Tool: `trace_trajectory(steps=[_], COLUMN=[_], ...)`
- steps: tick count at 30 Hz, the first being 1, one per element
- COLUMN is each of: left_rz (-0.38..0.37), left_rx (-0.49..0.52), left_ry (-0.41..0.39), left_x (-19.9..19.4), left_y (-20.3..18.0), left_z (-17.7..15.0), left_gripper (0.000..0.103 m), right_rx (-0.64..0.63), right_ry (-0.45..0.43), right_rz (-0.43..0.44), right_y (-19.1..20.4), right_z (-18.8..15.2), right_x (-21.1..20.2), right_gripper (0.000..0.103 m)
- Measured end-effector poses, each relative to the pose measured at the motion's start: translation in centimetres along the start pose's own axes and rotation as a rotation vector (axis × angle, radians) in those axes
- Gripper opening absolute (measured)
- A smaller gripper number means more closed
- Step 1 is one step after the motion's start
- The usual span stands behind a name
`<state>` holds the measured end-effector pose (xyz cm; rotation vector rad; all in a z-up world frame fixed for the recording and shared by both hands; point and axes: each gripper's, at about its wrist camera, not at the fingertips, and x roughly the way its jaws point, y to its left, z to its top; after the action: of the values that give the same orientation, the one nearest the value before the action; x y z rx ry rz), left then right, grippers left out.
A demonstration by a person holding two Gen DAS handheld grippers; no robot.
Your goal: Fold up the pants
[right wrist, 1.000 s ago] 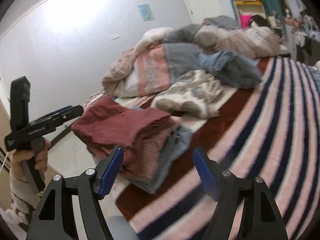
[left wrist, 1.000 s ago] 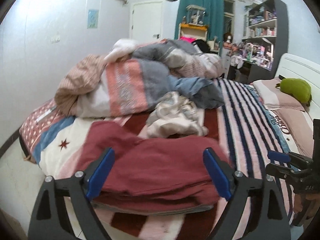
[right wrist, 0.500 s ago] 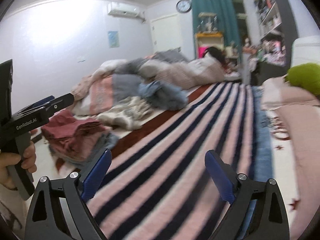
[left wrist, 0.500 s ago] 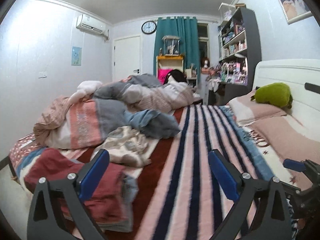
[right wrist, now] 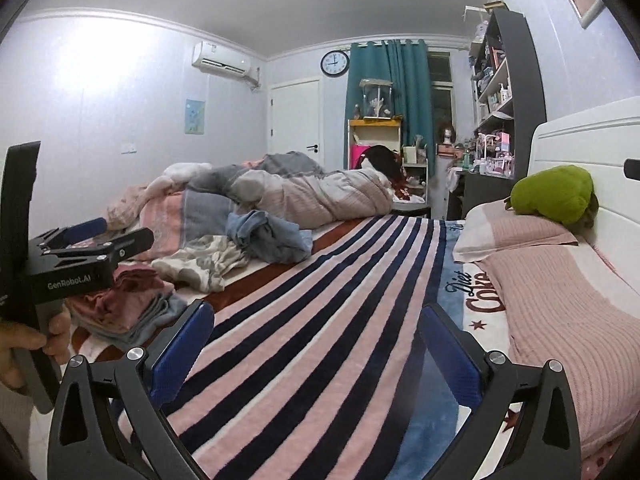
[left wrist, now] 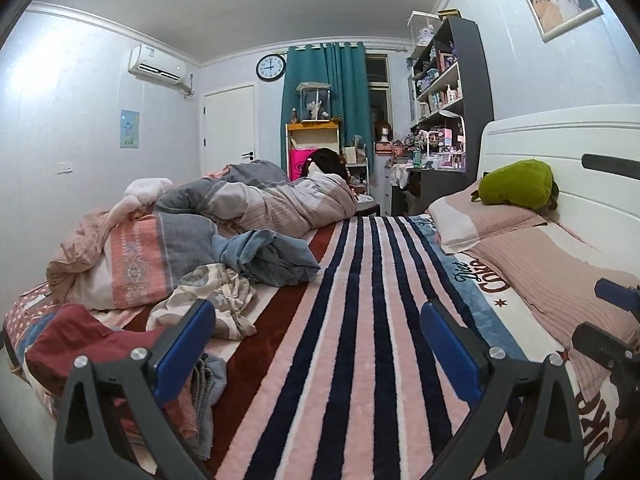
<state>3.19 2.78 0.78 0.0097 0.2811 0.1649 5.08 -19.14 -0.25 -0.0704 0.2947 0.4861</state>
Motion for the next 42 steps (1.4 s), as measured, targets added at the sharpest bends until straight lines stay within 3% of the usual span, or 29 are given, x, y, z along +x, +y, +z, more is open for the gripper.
trace_trajectory(steps=[42], left_rz=[-0.024], left_rx=[0.005], left_ry=[-0.004], left_x=[-0.5], left_y=[-2.1], left_z=[0.2], left_gripper=[0.102], right_rx=[0.025], right_ry=[-0.024], right_rz=[-0.018], right_y=[-0.6], right_z=[-0.1], right_x=[-1.6], right_gripper=[0.102])
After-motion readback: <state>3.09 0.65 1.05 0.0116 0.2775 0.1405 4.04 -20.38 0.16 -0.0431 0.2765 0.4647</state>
